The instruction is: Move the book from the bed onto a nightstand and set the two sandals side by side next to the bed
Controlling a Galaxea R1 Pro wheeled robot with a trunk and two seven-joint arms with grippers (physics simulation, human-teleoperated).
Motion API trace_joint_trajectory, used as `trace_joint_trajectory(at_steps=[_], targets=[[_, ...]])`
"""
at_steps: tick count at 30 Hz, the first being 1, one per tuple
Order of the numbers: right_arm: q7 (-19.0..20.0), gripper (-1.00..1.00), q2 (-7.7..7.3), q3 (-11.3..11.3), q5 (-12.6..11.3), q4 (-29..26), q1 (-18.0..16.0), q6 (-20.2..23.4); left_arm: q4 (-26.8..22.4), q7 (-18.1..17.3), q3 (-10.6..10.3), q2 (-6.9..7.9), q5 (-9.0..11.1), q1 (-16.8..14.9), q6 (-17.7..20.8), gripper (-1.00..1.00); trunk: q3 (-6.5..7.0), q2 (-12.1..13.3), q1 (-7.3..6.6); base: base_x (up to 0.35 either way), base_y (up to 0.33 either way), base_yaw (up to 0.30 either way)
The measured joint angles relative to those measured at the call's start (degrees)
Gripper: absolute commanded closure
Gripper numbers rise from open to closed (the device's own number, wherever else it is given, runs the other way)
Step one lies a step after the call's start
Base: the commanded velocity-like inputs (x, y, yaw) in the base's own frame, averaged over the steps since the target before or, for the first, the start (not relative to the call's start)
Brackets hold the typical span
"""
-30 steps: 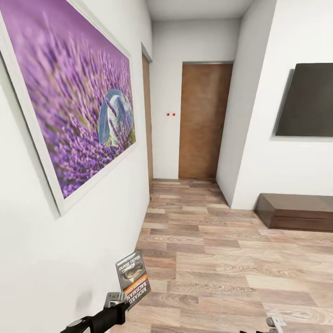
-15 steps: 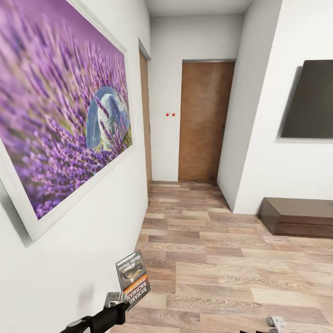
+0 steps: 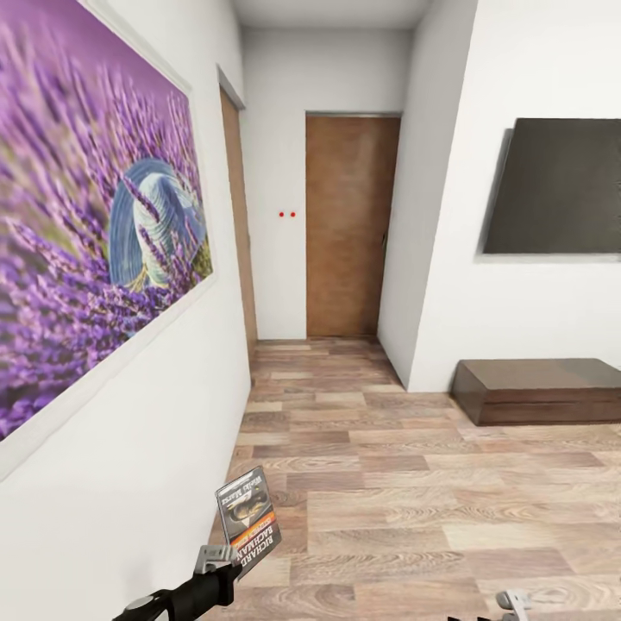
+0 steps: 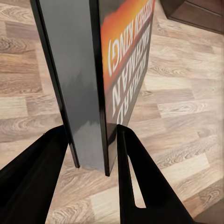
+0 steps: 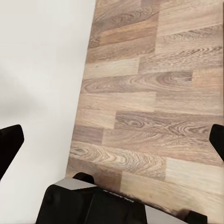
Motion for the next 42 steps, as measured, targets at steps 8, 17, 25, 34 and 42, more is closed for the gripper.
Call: trace_joint_trajectory(at_steps=[8, 17, 25, 34, 42], targets=[[-0.03, -1.00, 0.03, 0.02, 0.00, 0.01, -0.01, -0.01, -0.01, -0.01, 0.02, 0.00, 0.00, 0.01, 0.01, 1.00, 0.00, 0.00, -0.01, 0.318, 0.000, -0.008], [-0.04, -1.00, 0.07, 0.02, 0.00, 0.01, -0.01, -0.02, -0.01, -0.01, 0.03, 0.00, -0.09, 0.01, 0.02, 1.00, 0.00, 0.00, -0.01, 0.327, -0.024, -0.004], [-0.03, -1.00, 0.08, 0.02, 0.04, -0.02, 0.01, -0.02, 0.01, 0.00, 0.03, -0.01, -0.06, -0.01, 0.00, 1.00, 0.00, 0.01, 0.02, 0.117, -0.021, -0.230], [-0.05, -1.00, 0.07, 0.02, 0.08, -0.02, 0.02, -0.02, 0.01, 0.00, 0.03, -0.01, -0.01, -0.01, -0.01, 1.00, 0.00, 0.01, 0.03, 0.007, 0.000, -0.283], [-0.04, -1.00, 0.07, 0.01, 0.07, -0.02, 0.01, -0.02, 0.01, 0.00, 0.03, -0.01, -0.08, -0.01, -0.01, 1.00, 0.00, 0.00, 0.00, 0.237, -0.036, -0.284]])
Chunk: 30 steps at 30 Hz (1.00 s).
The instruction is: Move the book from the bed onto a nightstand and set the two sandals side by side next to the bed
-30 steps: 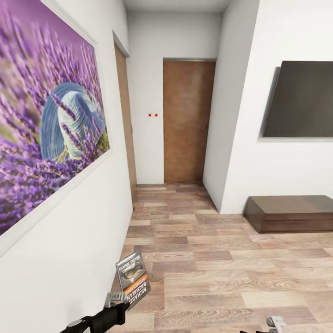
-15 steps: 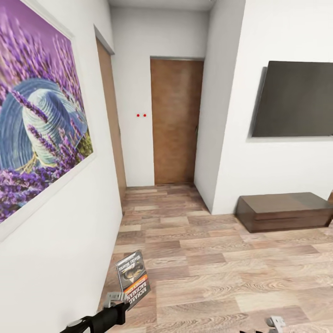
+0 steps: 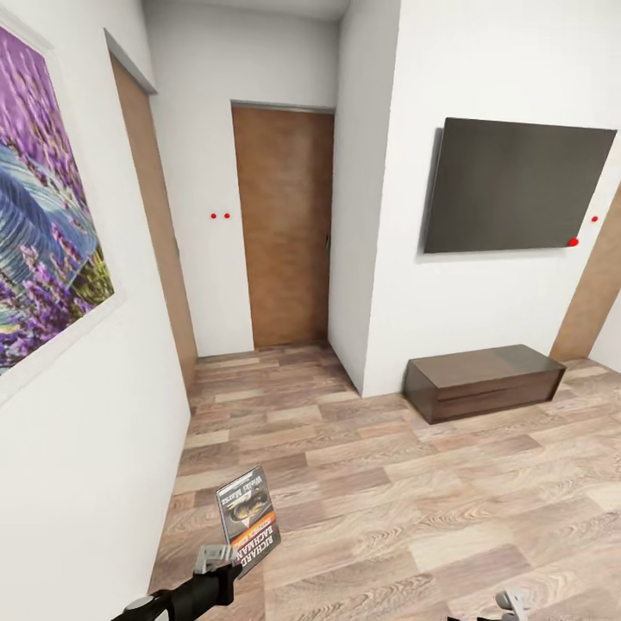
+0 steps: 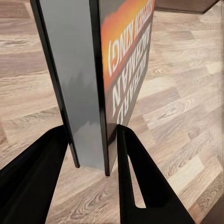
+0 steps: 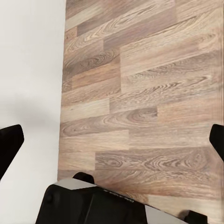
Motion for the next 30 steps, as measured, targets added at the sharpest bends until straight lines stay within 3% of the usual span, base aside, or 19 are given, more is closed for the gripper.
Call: trace_joint_trajectory(at_steps=[30], targets=[[-0.07, -1.00, -0.01, 0.01, -0.01, 0.00, 0.00, 0.00, 0.00, 0.00, 0.00, 0.00, 0.07, 0.00, 0.01, 1.00, 0.00, 0.00, 0.00, 0.314, -0.076, -0.284]])
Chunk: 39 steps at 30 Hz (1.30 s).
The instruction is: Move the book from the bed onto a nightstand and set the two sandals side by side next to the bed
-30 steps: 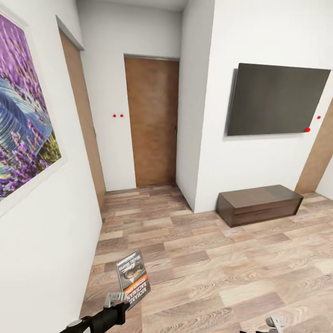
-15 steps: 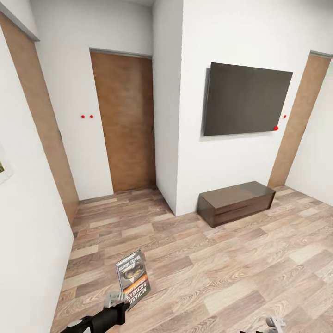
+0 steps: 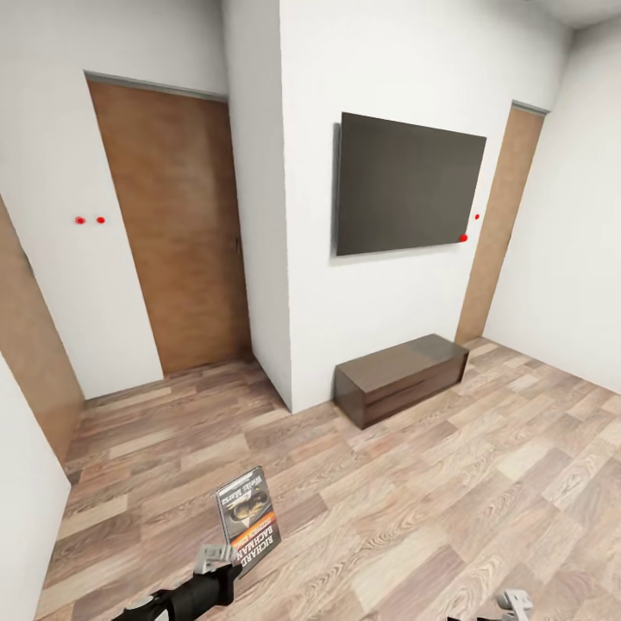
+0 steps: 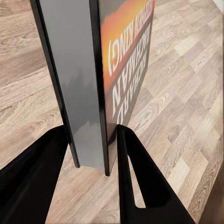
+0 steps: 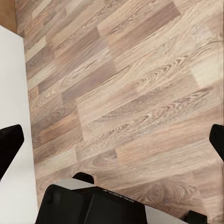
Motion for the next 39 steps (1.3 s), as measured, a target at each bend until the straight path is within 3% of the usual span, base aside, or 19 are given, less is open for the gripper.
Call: trace_joint_trajectory(at_steps=[17, 39], targets=[[0.00, -1.00, 0.01, 0.00, 0.00, 0.02, 0.00, 0.00, -0.01, 0.00, 0.02, 0.00, -0.01, 0.00, 0.00, 1.00, 0.01, 0.00, 0.01, 0.293, -0.074, -0.284], [-0.01, -1.00, 0.02, 0.00, 0.02, 0.08, 0.00, 0.00, 0.00, 0.08, 0.02, 0.00, -0.13, 0.00, 0.01, 1.00, 0.00, 0.01, 0.03, 0.013, -0.003, -0.284]])
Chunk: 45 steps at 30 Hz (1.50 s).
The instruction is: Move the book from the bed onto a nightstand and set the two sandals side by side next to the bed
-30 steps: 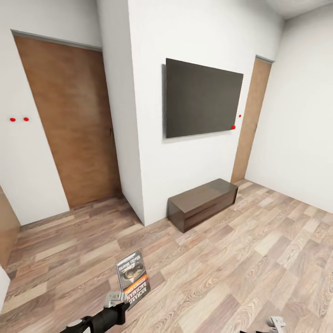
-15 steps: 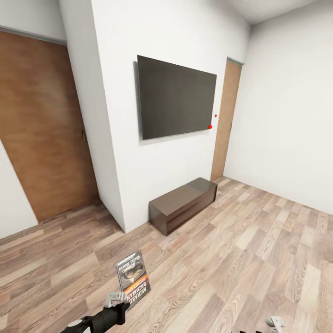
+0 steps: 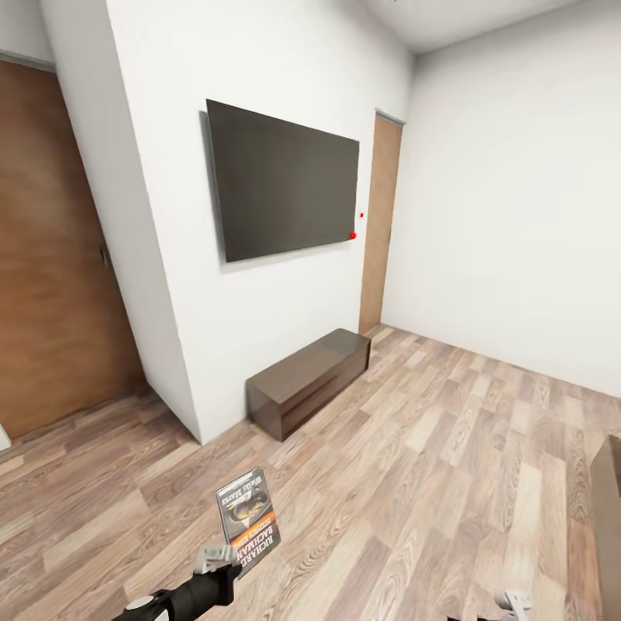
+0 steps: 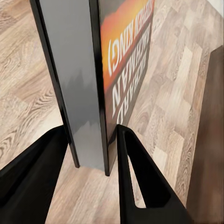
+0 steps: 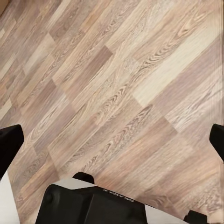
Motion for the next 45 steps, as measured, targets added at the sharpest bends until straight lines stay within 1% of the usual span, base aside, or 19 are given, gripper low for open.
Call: trace_joint_trajectory(at_steps=[3, 6, 7, 8, 9, 10, 11, 13, 17, 20, 24, 45], targets=[[0.00, -1.00, -0.03, -0.04, 0.00, 0.01, 0.00, 0.00, 0.24, 0.01, 0.11, 0.04, -0.06, 0.00, 0.01, 1.00, 0.00, 0.00, 0.00, 0.000, 0.000, -0.284], [0.00, -1.00, -0.02, -0.07, 0.00, -0.01, 0.00, 0.00, 2.28, 0.70, 0.00, 0.08, -0.30, 0.55, -0.12, 1.00, -0.01, 0.00, 0.00, 0.000, 0.000, -0.284], [0.00, -1.00, -0.01, -0.07, 0.00, 0.00, 0.00, 0.00, 2.50, 1.31, 0.47, 0.09, -0.30, 1.69, -0.51, 1.00, -0.02, -0.01, 0.00, 0.000, 0.000, -0.284], [0.00, -1.00, -0.01, -0.08, 0.00, 0.00, 0.00, 0.00, 2.61, 2.33, 0.96, 0.09, -0.12, 3.98, -2.00, 1.00, -0.01, -0.01, 0.00, 0.000, 0.000, -0.284], [0.00, -1.00, 0.00, -0.07, 0.00, 0.00, 0.00, 0.00, 3.03, 2.85, -0.74, 0.09, -0.82, 5.60, -3.38, 1.00, -0.02, 0.00, 0.00, 0.000, 0.000, -0.284], [0.00, -1.00, -0.02, -0.08, 0.00, 0.01, 0.00, 0.00, 2.75, 3.28, -0.80, 0.09, -0.76, 6.45, -4.56, 1.00, -0.01, 0.00, 0.00, 0.000, 0.000, -0.284], [0.00, -1.00, -0.03, -0.08, 0.00, 0.01, 0.00, 0.00, 2.70, 3.58, 0.47, 0.09, -0.27, 7.02, -5.24, 1.00, 0.00, -0.01, 0.00, 0.000, 0.000, -0.284], [0.00, -1.00, -0.01, -0.08, 0.00, -0.02, 0.00, 0.00, 2.70, 3.89, -0.17, 0.09, -0.52, 7.65, -6.12, 1.00, 0.00, 0.00, 0.00, 0.000, 0.000, -0.284], [0.06, -1.00, -0.03, -0.08, 0.00, -0.02, 0.00, 0.00, 2.69, 4.03, -0.06, -0.02, -0.49, 7.99, -6.58, 1.00, 0.00, -0.01, 0.00, 0.000, 0.000, -0.284], [0.08, -1.00, -0.01, -0.08, 0.00, 0.00, 0.00, 0.00, 2.65, 4.05, -0.18, -0.50, -0.55, 8.05, -6.68, 1.00, 0.00, 0.00, 0.00, 0.000, 0.000, -0.284], [0.08, -1.00, -0.04, -0.08, 0.00, 0.00, 0.00, 0.00, 2.63, 4.09, -0.05, -0.73, -0.48, 8.07, -6.69, 1.00, 0.00, 0.00, 0.00, 0.000, 0.000, -0.284], [0.00, -1.00, -0.05, -0.08, 0.00, 0.01, 0.00, 0.00, 2.67, 4.13, 0.01, -0.79, -0.42, 8.08, -6.78, 1.00, 0.00, 0.00, 0.00, 0.000, 0.000, -0.284]])
